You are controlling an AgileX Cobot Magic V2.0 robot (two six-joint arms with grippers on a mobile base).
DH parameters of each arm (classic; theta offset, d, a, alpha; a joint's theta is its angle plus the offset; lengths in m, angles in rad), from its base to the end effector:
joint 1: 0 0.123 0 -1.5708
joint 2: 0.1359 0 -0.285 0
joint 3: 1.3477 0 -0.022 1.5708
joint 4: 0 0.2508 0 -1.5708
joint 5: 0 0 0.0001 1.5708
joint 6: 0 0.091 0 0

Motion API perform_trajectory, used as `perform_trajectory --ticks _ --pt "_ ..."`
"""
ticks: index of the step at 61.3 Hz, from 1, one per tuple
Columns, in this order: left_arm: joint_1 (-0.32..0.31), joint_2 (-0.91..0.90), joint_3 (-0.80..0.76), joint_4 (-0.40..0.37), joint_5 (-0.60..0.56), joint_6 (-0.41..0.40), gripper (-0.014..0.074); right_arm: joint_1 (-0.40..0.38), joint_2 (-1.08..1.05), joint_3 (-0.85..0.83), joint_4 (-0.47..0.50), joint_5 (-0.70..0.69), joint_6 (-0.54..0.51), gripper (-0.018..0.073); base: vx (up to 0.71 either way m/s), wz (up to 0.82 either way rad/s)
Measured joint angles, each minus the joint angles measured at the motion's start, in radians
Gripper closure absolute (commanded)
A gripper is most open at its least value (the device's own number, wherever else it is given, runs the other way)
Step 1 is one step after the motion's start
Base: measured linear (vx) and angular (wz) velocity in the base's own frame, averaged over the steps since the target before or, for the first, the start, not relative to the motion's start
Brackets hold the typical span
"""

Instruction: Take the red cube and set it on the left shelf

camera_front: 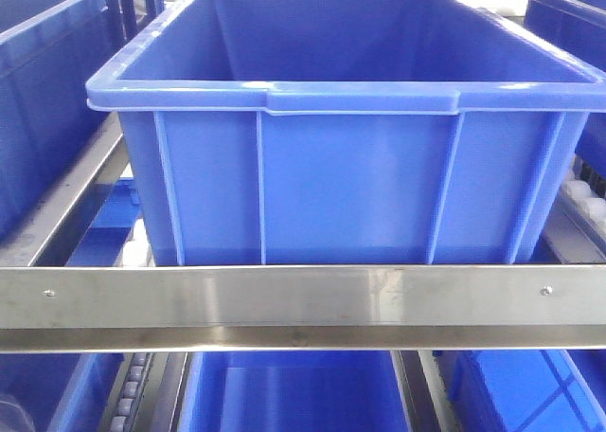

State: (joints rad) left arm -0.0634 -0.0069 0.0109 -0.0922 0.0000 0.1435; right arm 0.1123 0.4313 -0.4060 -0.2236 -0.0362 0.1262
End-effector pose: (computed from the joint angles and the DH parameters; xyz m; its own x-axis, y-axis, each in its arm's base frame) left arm 0.0561 -0.0036 0.2099 0.0861 0.0459 -0.9952 0.0590 0.9969 0.0511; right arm 0.0985 0.0118 0.3223 0.1076 -0.0856 -0.9905 -0.1101 0.9891 -0.0974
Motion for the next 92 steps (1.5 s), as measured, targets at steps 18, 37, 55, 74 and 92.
perform_trajectory --ticks 18,37,55,74,92 --pt "0.000 0.000 0.000 0.000 0.000 0.000 0.0491 -0.007 -0.221 0.214 0.000 -0.006 0.000 0.0505 0.00 0.00" --pt "0.000 0.000 0.000 0.000 0.000 0.000 0.0491 -0.041 -0.435 0.431 0.054 0.019 0.005 0.0505 0.00 0.00" --pt "0.000 0.000 0.000 0.000 0.000 0.000 0.0491 -0.045 -0.442 0.435 0.062 0.068 0.011 0.0505 0.00 0.00" --pt "0.000 0.000 0.000 0.000 0.000 0.000 0.0491 -0.045 -0.442 0.435 0.080 0.069 0.019 0.0505 0.00 0.00" --pt "0.000 0.000 0.000 0.000 0.000 0.000 0.0491 -0.045 -0.442 0.435 0.224 0.069 -0.087 0.0505 0.00 0.00"
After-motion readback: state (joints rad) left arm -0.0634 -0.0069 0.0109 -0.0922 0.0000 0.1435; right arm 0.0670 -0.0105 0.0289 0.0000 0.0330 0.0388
